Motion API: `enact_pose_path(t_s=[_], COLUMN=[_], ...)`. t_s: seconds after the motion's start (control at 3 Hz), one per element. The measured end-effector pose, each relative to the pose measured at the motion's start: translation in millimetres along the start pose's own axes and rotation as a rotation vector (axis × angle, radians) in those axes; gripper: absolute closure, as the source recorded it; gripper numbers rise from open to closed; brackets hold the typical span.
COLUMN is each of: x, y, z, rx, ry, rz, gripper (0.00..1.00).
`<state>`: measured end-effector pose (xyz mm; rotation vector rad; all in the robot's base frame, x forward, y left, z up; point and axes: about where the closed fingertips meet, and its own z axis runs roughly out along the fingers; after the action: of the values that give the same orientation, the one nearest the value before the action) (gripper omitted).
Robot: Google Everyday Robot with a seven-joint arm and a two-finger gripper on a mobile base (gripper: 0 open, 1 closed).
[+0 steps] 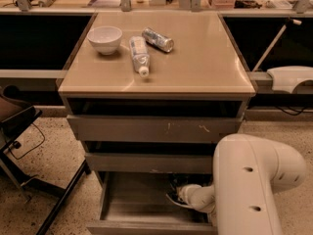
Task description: Pick blue chip bag from bottom drawer and place on counter
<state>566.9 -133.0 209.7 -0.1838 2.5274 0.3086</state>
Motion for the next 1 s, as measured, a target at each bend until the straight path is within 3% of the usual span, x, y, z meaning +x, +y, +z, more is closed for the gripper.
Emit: enact_pose_path(t_s=[0.33, 1.0], x=[-41.8, -35.7], y=[-9.9, -12.6], z=[-70.5, -73.8], rx=[0.086, 0.074], ry=[-0.143, -0.104], rz=[-0.016, -0.036], gripper=[1.0, 1.0])
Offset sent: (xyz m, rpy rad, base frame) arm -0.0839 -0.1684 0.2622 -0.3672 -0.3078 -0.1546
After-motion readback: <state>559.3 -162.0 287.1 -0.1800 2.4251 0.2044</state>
